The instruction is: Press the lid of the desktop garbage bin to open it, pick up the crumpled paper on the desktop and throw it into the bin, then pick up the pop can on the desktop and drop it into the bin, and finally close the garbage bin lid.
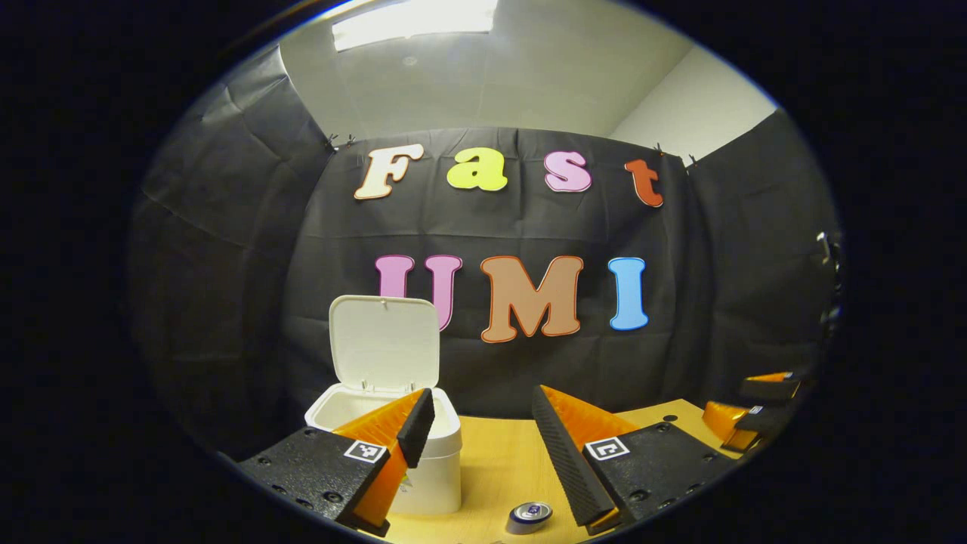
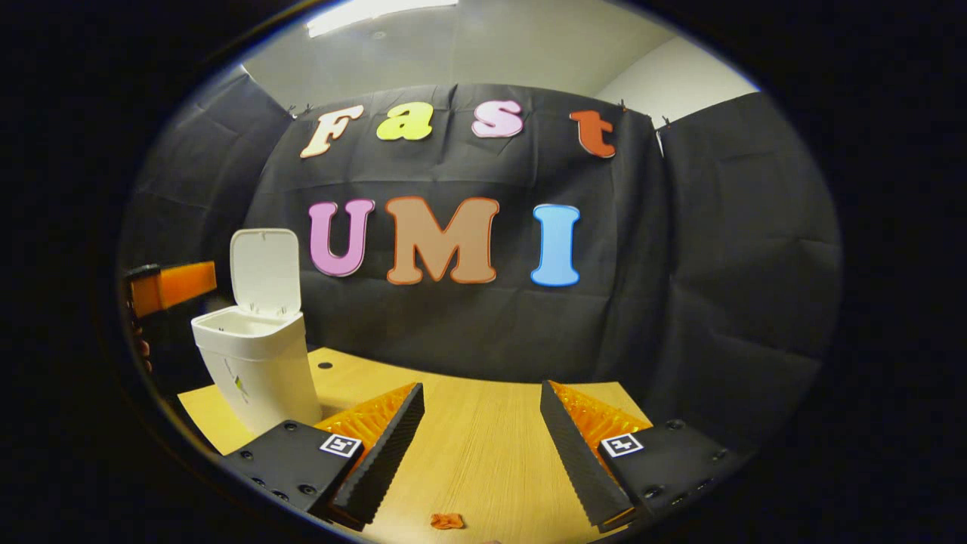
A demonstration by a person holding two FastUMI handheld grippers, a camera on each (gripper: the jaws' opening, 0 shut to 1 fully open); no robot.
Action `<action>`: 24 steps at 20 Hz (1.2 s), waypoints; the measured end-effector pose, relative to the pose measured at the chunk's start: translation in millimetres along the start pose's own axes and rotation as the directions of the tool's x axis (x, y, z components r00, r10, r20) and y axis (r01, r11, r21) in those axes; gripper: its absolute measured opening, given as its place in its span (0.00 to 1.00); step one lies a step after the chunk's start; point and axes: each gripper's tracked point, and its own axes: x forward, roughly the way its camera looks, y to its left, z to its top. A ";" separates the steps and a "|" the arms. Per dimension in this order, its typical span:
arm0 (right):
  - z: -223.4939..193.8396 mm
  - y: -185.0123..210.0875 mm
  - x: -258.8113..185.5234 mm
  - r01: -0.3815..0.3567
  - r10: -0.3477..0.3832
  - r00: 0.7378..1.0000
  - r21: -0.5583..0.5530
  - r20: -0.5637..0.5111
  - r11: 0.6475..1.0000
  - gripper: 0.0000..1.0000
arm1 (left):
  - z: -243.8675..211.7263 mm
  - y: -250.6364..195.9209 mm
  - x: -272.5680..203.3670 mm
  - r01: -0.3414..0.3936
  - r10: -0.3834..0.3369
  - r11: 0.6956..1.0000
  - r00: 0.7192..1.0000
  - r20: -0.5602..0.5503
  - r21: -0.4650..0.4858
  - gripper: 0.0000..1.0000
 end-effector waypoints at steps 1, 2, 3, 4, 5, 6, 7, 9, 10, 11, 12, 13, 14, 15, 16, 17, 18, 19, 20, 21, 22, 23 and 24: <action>-16.0 2.7 5.1 -0.009 0.009 0.999 -0.001 -0.036 1.000 0.99 | -1.1 1.1 -2.7 -0.006 0.006 1.000 1.000 -0.005 -0.001 0.82; -30.8 4.9 10.1 -0.017 0.016 0.997 -0.004 -0.075 1.000 0.99 | -3.3 2.8 -5.1 -0.012 0.012 1.000 1.000 -0.011 0.001 0.85; -48.1 7.3 15.2 -0.023 0.022 0.993 -0.006 -0.114 1.000 0.99 | -5.5 3.5 -6.8 -0.016 0.016 1.000 1.000 -0.019 0.003 0.85; -64.3 9.3 19.0 -0.030 0.029 0.987 -0.008 -0.155 1.000 0.99 | -6.9 5.4 -9.8 -0.022 0.022 1.000 0.999 -0.024 0.005 0.86; -81.6 11.9 22.3 -0.038 0.036 0.979 -0.004 -0.200 0.999 0.99 | -6.6 7.1 -12.6 -0.028 0.028 1.000 0.999 -0.026 0.007 0.84; -95.7 14.4 25.5 -0.046 0.044 0.970 -0.001 -0.240 0.999 0.99 | -7.1 8.0 -14.8 -0.031 0.031 0.999 0.999 -0.027 0.011 0.86; -110.7 16.0 28.0 -0.051 0.049 0.960 -0.002 -0.274 0.999 0.99 | -7.1 9.4 -16.3 -0.037 0.037 0.999 0.999 -0.029 0.018 0.86; -139.0 20.1 31.5 -0.063 0.056 0.939 -0.012 -0.339 0.998 0.99 | -8.6 12.9 -19.6 -0.042 0.043 0.999 0.998 -0.036 0.028 0.86; -151.0 21.6 35.7 -0.069 0.055 0.929 -0.025 -0.366 0.997 0.99 | -9.2 14.3 -20.2 -0.047 0.048 0.998 0.998 -0.040 0.035 0.86; -164.2 23.5 37.1 -0.075 0.054 0.917 -0.037 -0.396 0.996 0.99 | -8.3 16.5 -22.0 -0.052 0.053 0.998 0.998 -0.042 0.043 0.86; -175.7 25.8 39.0 -0.084 0.058 0.905 -0.045 -0.422 0.995 0.99 | -9.1 18.3 -23.7 -0.055 0.057 0.997 0.997 -0.044 0.049 0.86; -187.1 28.2 36.3 -0.092 0.060 0.893 -0.050 -0.445 0.995 1.00 | -9.7 20.0 -24.4 -0.059 0.062 0.997 0.997 -0.047 0.053 0.86; -197.8 28.8 36.3 -0.098 0.061 0.881 -0.054 -0.469 0.994 1.00 | -10.1 21.7 -26.3 -0.062 0.065 0.997 0.997 -0.050 0.054 0.89; -208.0 30.4 35.7 -0.103 0.061 0.870 -0.058 -0.489 0.993 1.00 | -10.7 23.0 -27.3 -0.066 0.069 0.996 0.996 -0.053 0.055 0.88; -215.9 31.3 35.1 -0.109 0.062 0.859 -0.063 -0.508 0.992 1.00 | -12.2 23.9 -28.7 -0.068 0.072 0.996 0.996 -0.058 0.057 0.88; -225.0 33.0 33.0 -0.117 0.065 0.846 -0.065 -0.530 0.991 1.00 | -12.6 25.7 -29.8 -0.073 0.076 0.996 0.995 -0.062 0.060 0.86; -231.8 33.2 32.4 -0.122 0.067 0.835 -0.066 -0.546 0.990 1.00 | -14.0 28.7 -30.1 -0.077 0.081 0.995 0.995 -0.065 0.064 0.86; -237.2 32.5 32.4 -0.124 0.065 0.826 -0.068 -0.560 0.990 1.00 | -14.0 29.6 -30.7 -0.080 0.085 0.995 0.994 -0.067 0.067 0.86; -240.9 32.5 32.4 -0.125 0.064 0.817 -0.067 -0.573 0.990 1.00 | -14.5 31.1 -31.2 -0.083 0.088 0.994 0.994 -0.070 0.071 0.86; -246.4 33.7 31.4 -0.127 0.065 0.807 -0.064 -0.587 0.990 1.00 | -14.3 32.5 -32.1 -0.086 0.092 0.994 0.993 -0.072 0.074 0.86; -250.6 34.2 31.6 -0.130 0.068 0.798 -0.061 -0.599 0.990 1.00 | -15.8 34.8 -32.8 -0.089 0.095 0.993 0.993 -0.074 0.077 0.88; -256.7 35.2 31.7 -0.134 0.071 0.786 -0.057 -0.614 0.989 1.00 | -16.2 36.1 -33.0 -0.092 0.098 0.992 0.992 -0.077 0.080 0.86; -261.4 36.6 31.9 -0.139 0.076 0.776 -0.052 -0.626 0.989 1.00 | -15.6 37.4 -33.2 -0.095 0.102 0.992 0.992 -0.079 0.083 0.86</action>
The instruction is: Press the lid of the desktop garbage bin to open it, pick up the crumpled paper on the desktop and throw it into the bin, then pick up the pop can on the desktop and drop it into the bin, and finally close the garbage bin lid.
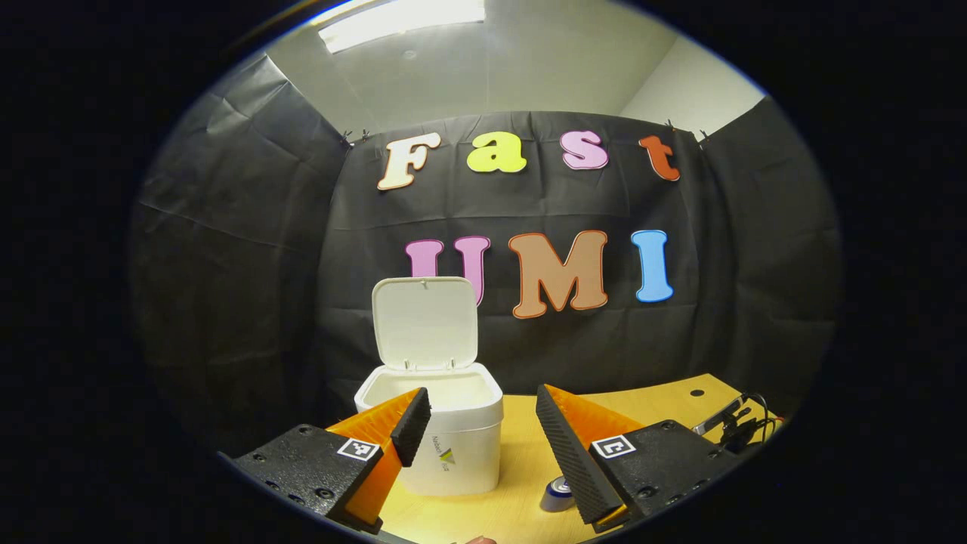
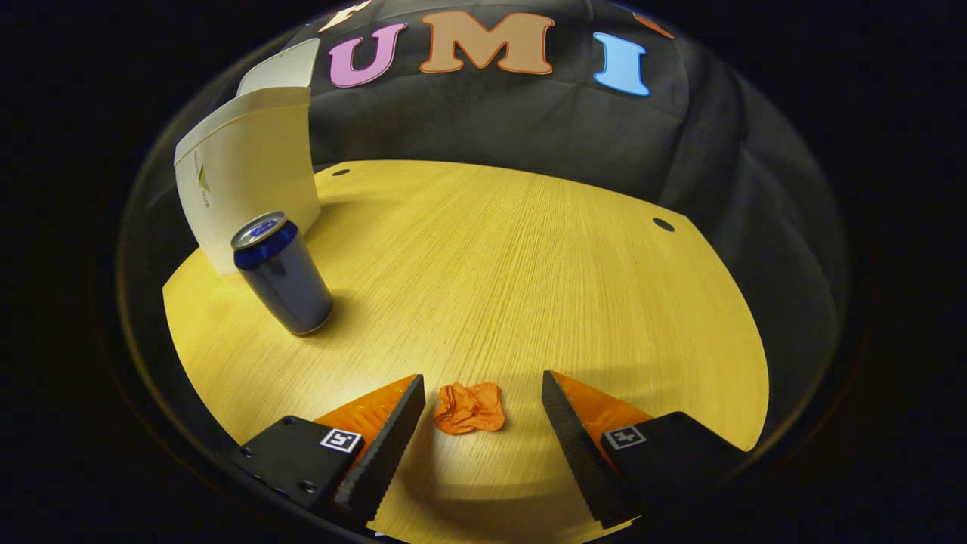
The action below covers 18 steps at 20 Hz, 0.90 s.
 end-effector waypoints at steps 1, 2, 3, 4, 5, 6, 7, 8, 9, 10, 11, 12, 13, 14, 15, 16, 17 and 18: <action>-3.6 0.9 3.0 -0.001 0.001 1.000 0.000 -0.012 1.000 1.00 | -0.4 1.3 -0.6 -0.003 0.003 1.000 1.000 -0.001 0.002 0.86; -6.9 0.5 6.3 -0.002 0.002 1.000 0.000 -0.025 1.000 0.98 | -1.7 2.2 -1.7 -0.005 0.005 1.000 1.000 -0.004 0.004 0.86; -9.4 3.2 5.8 -0.025 0.026 0.999 0.003 -0.038 1.000 0.89 | -1.8 2.2 -1.8 -0.006 0.006 1.000 1.000 -0.005 0.007 0.86; -9.7 8.7 7.3 -0.046 0.047 0.998 0.020 -0.047 0.999 0.87 | -1.6 3.0 -1.5 -0.006 0.006 1.000 1.000 -0.006 0.009 0.86; -10.9 9.3 8.8 -0.051 0.053 0.998 0.034 -0.045 0.998 0.72 | -1.8 3.1 -1.5 -0.005 0.005 1.000 1.000 -0.007 0.011 0.86; -9.5 7.7 6.6 -0.046 0.048 0.998 0.041 -0.035 0.998 0.63 | -2.1 2.8 -1.1 -0.003 0.003 1.000 1.000 -0.008 0.014 0.86; -11.0 7.2 8.5 -0.053 0.055 0.998 0.049 -0.036 0.997 0.41 | -1.9 2.9 -1.1 -0.003 0.003 1.000 1.000 -0.008 0.017 0.86; -10.5 7.4 7.9 -0.060 0.061 0.997 0.052 -0.036 0.997 0.38 | -2.1 2.8 -1.5 -0.002 0.003 1.000 1.000 -0.006 0.018 0.86; -11.6 7.7 7.7 -0.068 0.070 0.997 0.050 -0.035 0.996 0.31 | -1.7 2.2 -1.1 0.000 0.000 1.000 1.000 -0.004 0.016 0.86; -11.3 7.3 6.8 -0.069 0.071 0.997 0.058 -0.034 0.996 0.31 | -1.3 1.8 -1.3 0.003 -0.003 1.000 1.000 -0.002 0.013 0.86; -11.0 7.8 7.4 -0.069 0.070 0.997 0.059 -0.032 0.996 0.24 | -0.5 1.4 -0.3 0.006 -0.006 1.000 1.000 -0.001 0.012 0.86; -8.3 6.3 6.9 -0.057 0.058 0.998 0.059 -0.012 0.997 0.24 | -1.3 1.2 0.1 0.007 -0.007 1.000 1.000 0.000 0.012 0.86; -7.1 7.1 3.0 -0.061 0.061 0.998 0.052 -0.001 0.997 0.20 | -0.6 1.1 0.5 0.010 -0.010 1.000 1.000 0.001 0.012 0.86; -5.5 9.3 0.4 -0.067 0.067 0.998 0.045 0.008 0.997 0.19 | -1.1 0.1 0.5 0.014 -0.014 1.000 1.000 0.001 0.011 0.86; -1.5 8.2 -2.8 -0.062 0.061 0.998 0.034 0.029 0.998 0.20 | -1.3 -0.5 1.4 0.018 -0.018 1.000 1.000 0.000 0.012 0.86; 5.4 6.9 -7.1 -0.062 0.061 0.997 0.024 0.052 0.998 0.20 | -2.3 -1.5 1.3 0.021 -0.021 1.000 1.000 -0.001 0.013 0.86; 13.5 5.2 -14.6 -0.061 0.060 0.995 0.015 0.076 0.998 0.20 | -1.7 -3.2 3.0 0.025 -0.025 1.000 1.000 -0.001 0.012 0.86; 26.0 3.8 -22.8 -0.060 0.059 0.992 0.009 0.113 0.998 0.20 | -2.2 -4.5 3.4 0.030 -0.030 1.000 1.000 0.000 0.008 0.86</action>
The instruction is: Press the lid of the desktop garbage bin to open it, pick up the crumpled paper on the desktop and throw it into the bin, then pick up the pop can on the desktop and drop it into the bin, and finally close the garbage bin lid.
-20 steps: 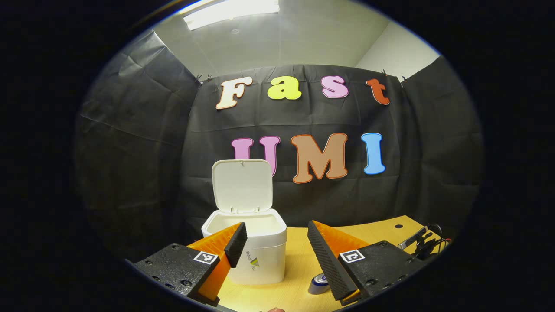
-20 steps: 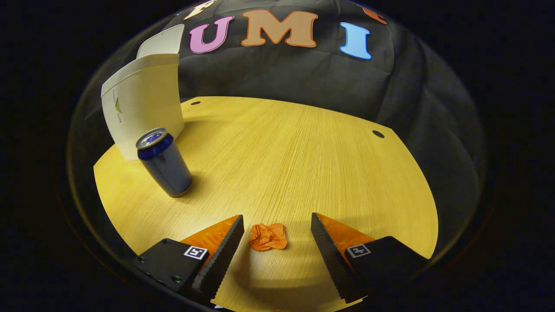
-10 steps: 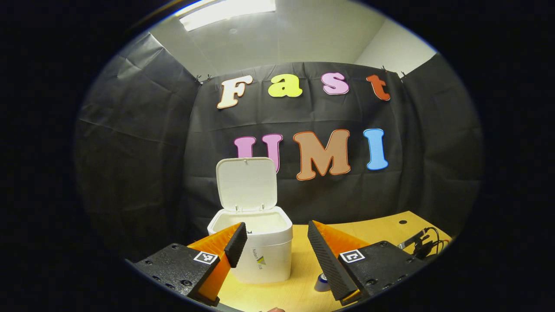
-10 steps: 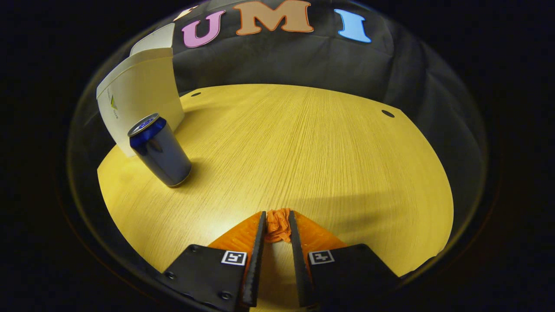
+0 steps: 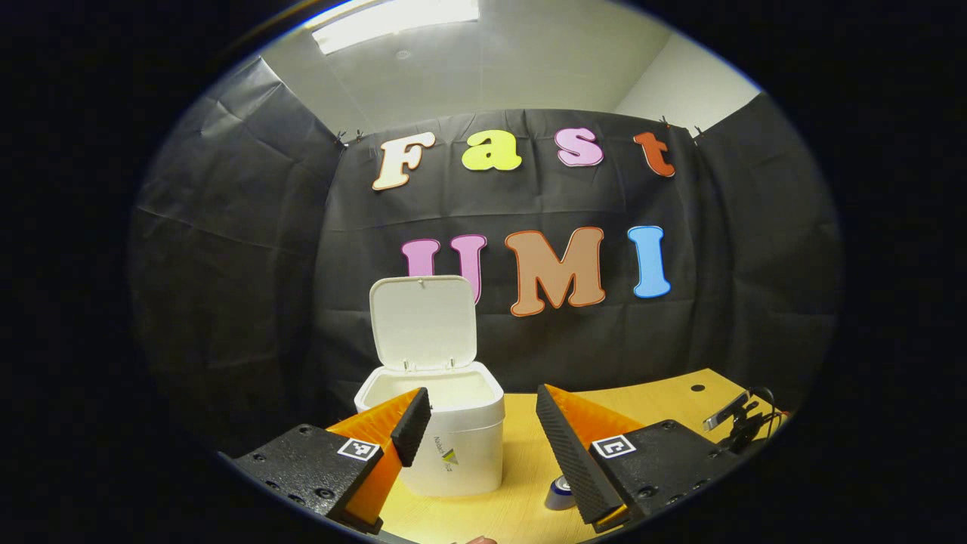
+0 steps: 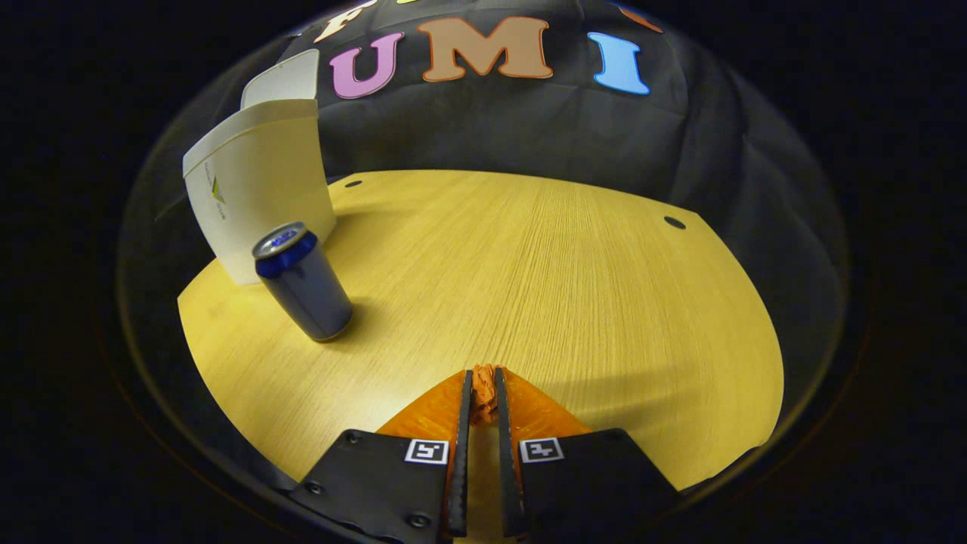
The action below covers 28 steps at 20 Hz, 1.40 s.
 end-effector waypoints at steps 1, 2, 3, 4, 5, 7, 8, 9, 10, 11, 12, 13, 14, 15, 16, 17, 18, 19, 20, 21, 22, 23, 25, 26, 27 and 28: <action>13.8 1.0 -8.9 -0.004 0.004 0.999 -0.005 0.035 1.000 0.19 | -0.1 -2.3 0.7 0.005 -0.005 1.000 1.000 -0.001 -0.001 0.86; 30.6 1.4 -16.9 -0.009 0.009 0.997 -0.008 0.074 1.000 0.20 | -1.0 -3.8 1.3 0.011 -0.011 1.000 1.000 -0.002 -0.002 0.86; 48.0 3.8 -23.9 -0.014 0.015 0.993 -0.011 0.113 1.000 0.20 | -0.7 -5.1 1.7 0.017 -0.017 1.000 1.000 -0.001 -0.003 0.86; 65.5 8.6 -29.8 -0.016 0.018 0.987 -0.014 0.158 1.000 0.20 | -0.9 -6.9 2.3 0.022 -0.022 1.000 1.000 0.000 -0.005 0.86; 83.7 14.9 -36.5 -0.022 0.023 0.978 -0.010 0.207 1.000 0.19 | -0.5 -7.9 3.4 0.027 -0.027 1.000 1.000 0.000 -0.007 0.86; 116.9 21.9 -55.2 -0.038 0.038 0.957 -0.006 0.287 0.999 0.19 | -0.8 -8.2 3.1 0.031 -0.031 0.999 1.000 0.002 -0.013 0.86; 133.3 25.2 -62.5 -0.044 0.045 0.946 -0.010 0.322 0.999 0.20 | -1.3 -7.8 2.5 0.033 -0.033 0.999 0.999 0.003 -0.015 0.86; 148.9 29.6 -73.2 -0.051 0.053 0.932 -0.015 0.358 0.999 0.19 | -1.3 -6.3 2.4 0.031 -0.031 0.999 1.000 0.004 -0.015 0.86; 164.7 35.3 -81.7 -0.062 0.065 0.918 -0.022 0.391 0.998 0.20 | -1.5 -3.1 2.4 0.029 -0.029 0.999 1.000 0.005 -0.017 0.86; 177.6 41.0 -88.9 -0.073 0.077 0.906 -0.026 0.415 0.997 0.19 | -0.9 0.0 2.5 0.025 -0.025 1.000 1.000 0.007 -0.019 0.86; 190.2 45.8 -95.2 -0.085 0.089 0.895 -0.029 0.437 0.996 0.19 | -1.9 3.2 2.8 0.021 -0.021 1.000 1.000 0.008 -0.021 0.86; 201.6 51.5 -101.4 -0.097 0.101 0.884 -0.032 0.457 0.995 0.19 | -1.8 6.7 2.4 0.017 -0.017 1.000 1.000 0.007 -0.022 0.86; 213.7 58.2 -107.2 -0.110 0.113 0.872 -0.035 0.477 0.993 0.19 | -2.6 10.7 2.2 0.013 -0.013 1.000 1.000 0.007 -0.023 0.86; 225.4 65.6 -112.3 -0.119 0.123 0.859 -0.040 0.497 0.992 0.19 | -2.7 15.5 2.1 0.008 -0.008 1.000 1.000 0.007 -0.024 0.86; 237.4 70.7 -115.5 -0.126 0.132 0.845 -0.048 0.518 0.991 0.19 | -2.9 21.3 2.1 0.002 -0.002 1.000 1.000 0.008 -0.024 0.86; 249.6 77.8 -119.2 -0.130 0.140 0.831 -0.056 0.539 0.990 0.19 | -3.2 26.6 2.0 -0.005 0.005 1.000 1.000 0.009 -0.023 0.86; 257.8 84.7 -120.1 -0.137 0.150 0.822 -0.065 0.549 0.989 0.19 | -4.1 33.2 2.1 -0.013 0.013 1.000 1.000 0.009 -0.023 0.86; 264.8 93.2 -121.9 -0.144 0.160 0.814 -0.073 0.558 0.987 0.19 | -5.4 39.5 2.2 -0.020 0.020 1.000 1.000 0.008 -0.024 0.86; 272.8 100.1 -122.9 -0.150 0.169 0.806 -0.081 0.567 0.985 0.19 | -6.9 46.3 1.7 -0.027 0.028 0.999 1.000 0.006 -0.026 0.86; 281.3 110.1 -125.8 -0.156 0.179 0.799 -0.091 0.574 0.984 0.19 | -8.6 52.4 2.5 -0.033 0.033 0.999 0.999 0.002 -0.028 0.86; 287.7 119.3 -126.1 -0.160 0.187 0.792 -0.099 0.580 0.982 0.19 | -10.7 59.1 2.4 -0.041 0.041 0.999 0.999 -0.002 -0.030 0.86; 294.8 129.1 -125.9 -0.168 0.199 0.786 -0.108 0.585 0.980 0.19 | -11.9 65.8 1.9 -0.047 0.046 0.998 0.999 -0.005 -0.030 0.86; 308.9 151.0 -126.6 -0.183 0.224 0.770 -0.130 0.597 0.975 0.19 | -14.6 79.4 2.5 -0.060 0.060 0.998 0.998 -0.008 -0.030 0.86; 316.1 161.7 -125.5 -0.189 0.237 0.764 -0.143 0.601 0.972 0.19 | -16.3 86.3 2.5 -0.067 0.067 0.997 0.998 -0.009 -0.029 0.86; 322.2 174.2 -123.7 -0.197 0.251 0.758 -0.156 0.602 0.968 0.19 | -16.8 93.0 2.4 -0.074 0.074 0.997 0.997 -0.011 -0.028 0.86; 328.0 186.0 -121.6 -0.208 0.268 0.754 -0.169 0.599 0.963 0.19 | -18.8 99.8 2.0 -0.081 0.080 0.996 0.997 -0.012 -0.027 0.86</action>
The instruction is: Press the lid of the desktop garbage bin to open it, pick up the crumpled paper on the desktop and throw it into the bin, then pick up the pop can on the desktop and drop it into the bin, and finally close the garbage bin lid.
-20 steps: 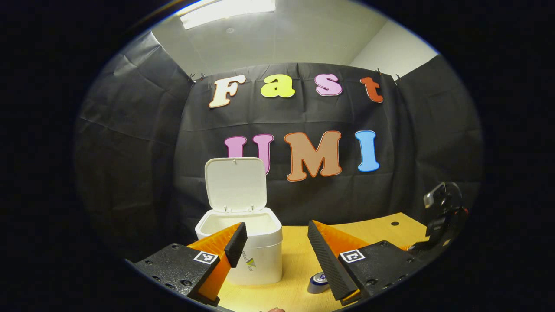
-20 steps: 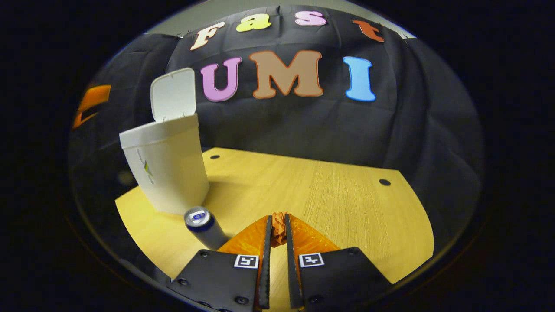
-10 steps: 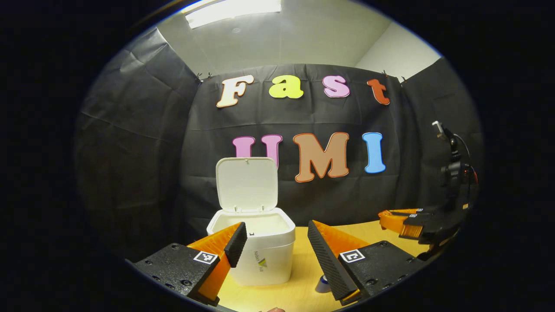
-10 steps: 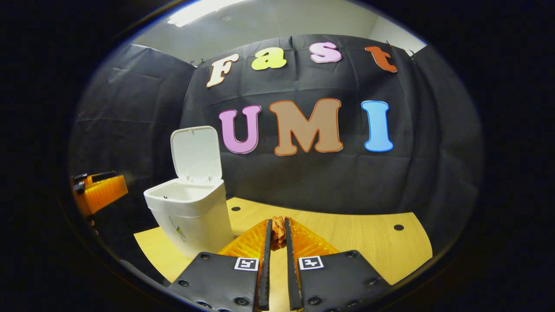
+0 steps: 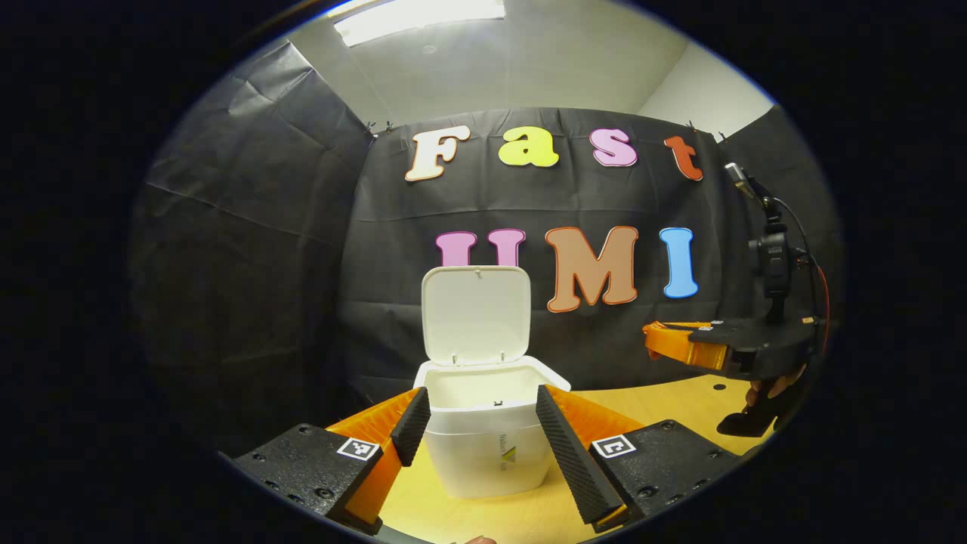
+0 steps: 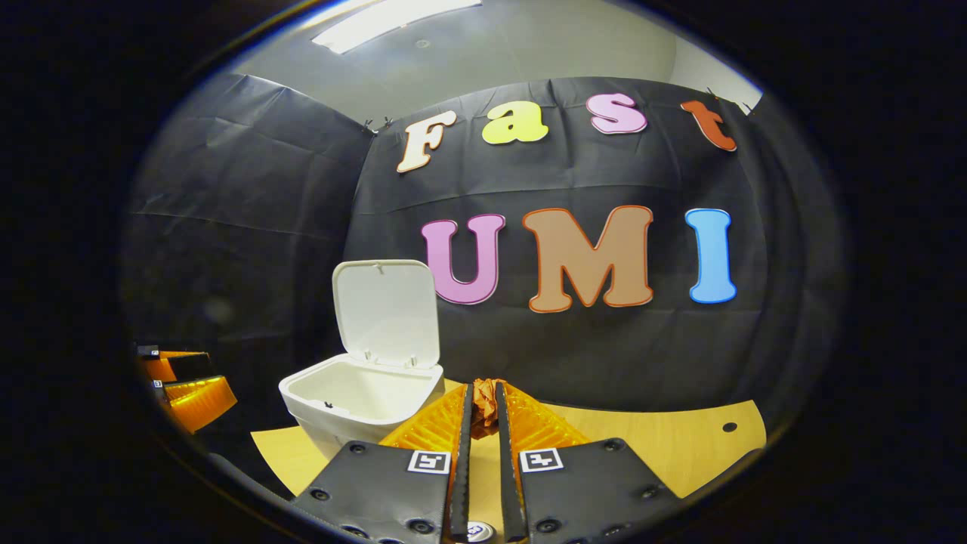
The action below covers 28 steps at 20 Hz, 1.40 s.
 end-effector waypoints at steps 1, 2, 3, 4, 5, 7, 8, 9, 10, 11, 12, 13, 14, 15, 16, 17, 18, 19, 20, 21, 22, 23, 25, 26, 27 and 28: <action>1.8 10.1 8.1 -0.015 0.015 1.000 -0.004 -0.001 1.000 0.19 | -1.1 6.6 0.3 -0.007 0.007 1.000 1.000 -0.002 0.002 0.86; 3.9 19.3 15.9 -0.031 0.031 1.000 -0.009 -0.002 0.999 0.19 | -2.2 12.9 0.0 -0.015 0.015 1.000 1.000 -0.004 0.003 0.88; 6.2 28.9 23.1 -0.044 0.044 0.999 -0.014 -0.003 0.999 0.19 | -2.9 19.3 -0.6 -0.022 0.022 1.000 1.000 -0.006 0.004 0.88; 6.2 37.7 29.3 -0.057 0.057 0.998 -0.018 -0.004 0.998 0.19 | -5.6 26.2 -0.9 -0.032 0.032 0.999 0.999 -0.011 0.004 0.86; 6.4 47.4 36.1 -0.069 0.069 0.998 -0.022 -0.007 0.997 0.19 | -7.5 32.8 -1.2 -0.042 0.042 0.999 0.999 -0.016 0.002 0.86; 3.4 63.9 50.1 -0.090 0.090 0.996 -0.027 -0.019 0.996 0.19 | -9.5 43.7 -3.1 -0.059 0.059 0.998 0.998 -0.023 -0.001 0.86; 2.2 71.6 56.6 -0.101 0.100 0.995 -0.029 -0.027 0.994 0.19 | -10.8 49.4 -5.0 -0.067 0.067 0.998 0.997 -0.024 -0.001 0.87; 0.6 80.0 63.1 -0.112 0.111 0.993 -0.033 -0.033 0.993 0.19 | -11.1 54.3 -6.4 -0.078 0.078 0.997 0.997 -0.025 0.001 0.88; -1.6 87.5 69.0 -0.120 0.118 0.992 -0.040 -0.040 0.992 0.19 | -12.6 59.3 -7.4 -0.087 0.087 0.996 0.996 -0.025 0.001 0.86; -4.9 95.0 75.5 -0.128 0.126 0.991 -0.048 -0.048 0.991 0.19 | -12.8 63.7 -9.0 -0.099 0.099 0.995 0.995 -0.027 0.002 0.88; -8.0 100.6 82.4 -0.137 0.134 0.989 -0.055 -0.056 0.989 0.18 | -13.1 67.7 -11.1 -0.109 0.109 0.994 0.994 -0.029 0.003 0.86; -13.2 107.3 88.6 -0.147 0.143 0.987 -0.061 -0.073 0.987 0.19 | -13.5 71.0 -12.7 -0.120 0.120 0.993 0.992 -0.030 0.003 0.88; -21.8 112.1 94.5 -0.161 0.154 0.982 -0.062 -0.107 0.985 0.20 | -13.8 74.4 -14.4 -0.129 0.129 0.992 0.991 -0.031 0.002 0.88; -30.6 117.2 99.2 -0.173 0.165 0.977 -0.054 -0.135 0.983 0.35 | -13.5 77.1 -15.6 -0.138 0.138 0.990 0.990 -0.032 0.003 0.86; -35.2 120.6 98.8 -0.182 0.173 0.973 -0.045 -0.152 0.982 0.51 | -14.0 79.8 -17.6 -0.145 0.145 0.989 0.989 -0.031 0.004 0.86; -39.0 121.4 95.9 -0.181 0.172 0.972 -0.041 -0.160 0.983 0.66 | -13.6 80.0 -17.4 -0.150 0.150 0.989 0.988 -0.030 0.005 0.86; -36.4 122.9 96.6 -0.185 0.176 0.973 -0.042 -0.151 0.982 0.82 | -13.0 79.6 -18.6 -0.152 0.152 0.988 0.988 -0.030 0.005 0.86; -32.4 123.7 96.4 -0.188 0.180 0.974 -0.047 -0.139 0.981 0.98 | -12.4 78.5 -18.2 -0.153 0.153 0.988 0.988 -0.029 0.006 0.86; -28.7 122.4 95.4 -0.187 0.179 0.976 -0.055 -0.125 0.981 0.98 | -12.6 76.9 -17.5 -0.151 0.151 0.989 0.988 -0.029 0.007 0.88; -25.3 120.4 91.0 -0.183 0.175 0.979 -0.065 -0.108 0.981 0.99 | -11.5 74.7 -15.2 -0.147 0.148 0.989 0.989 -0.027 0.009 0.87; -19.9 117.1 87.3 -0.179 0.173 0.981 -0.071 -0.089 0.981 0.99 | -10.1 71.5 -12.8 -0.142 0.142 0.990 0.990 -0.022 0.011 0.89; -17.3 114.7 81.5 -0.176 0.171 0.983 -0.073 -0.074 0.982 0.99 | -7.7 67.4 -9.7 -0.135 0.135 0.991 0.991 -0.016 0.015 0.89; -10.7 104.4 71.0 -0.162 0.158 0.986 -0.075 -0.053 0.984 0.99 | -3.3 57.7 -3.4 -0.113 0.113 0.993 0.994 -0.003 0.022 0.86; -7.0 98.4 66.6 -0.151 0.148 0.988 -0.075 -0.042 0.986 0.99 | -1.6 52.5 0.3 -0.101 0.101 0.995 0.995 0.003 0.024 0.86; -3.1 90.7 60.9 -0.137 0.134 0.990 -0.078 -0.031 0.988 0.99 | -0.1 46.6 3.7 -0.087 0.087 0.996 0.996 0.009 0.025 0.87; 0.0 81.1 56.1 -0.117 0.116 0.993 -0.081 -0.021 0.990 0.99 | 1.3 40.3 6.7 -0.074 0.074 0.997 0.997 0.014 0.024 0.86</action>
